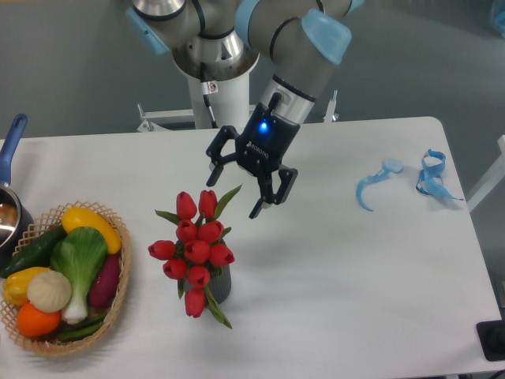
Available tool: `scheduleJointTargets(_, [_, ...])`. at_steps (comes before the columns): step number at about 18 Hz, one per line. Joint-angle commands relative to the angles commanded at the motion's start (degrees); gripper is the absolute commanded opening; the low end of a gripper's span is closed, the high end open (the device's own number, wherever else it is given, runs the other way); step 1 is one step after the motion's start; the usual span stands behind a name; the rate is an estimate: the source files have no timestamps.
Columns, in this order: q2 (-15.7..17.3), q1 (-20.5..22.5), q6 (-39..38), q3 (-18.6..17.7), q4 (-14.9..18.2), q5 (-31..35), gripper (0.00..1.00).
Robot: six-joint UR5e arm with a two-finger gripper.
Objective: Pick up the flowers from the vase
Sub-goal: 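Lower the gripper around the tulip stems above the vase rim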
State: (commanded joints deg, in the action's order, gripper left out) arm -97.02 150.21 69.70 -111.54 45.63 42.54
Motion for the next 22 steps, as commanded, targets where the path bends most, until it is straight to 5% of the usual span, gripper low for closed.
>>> scheduleJointTargets(9, [-6.6, -3.2, 0.4, 5.8, -1.6, 0.1, 1.0])
scheduleJointTargets(22, [-8.4, -5.6, 0.9, 5.9, -3.4, 0.3, 1.0])
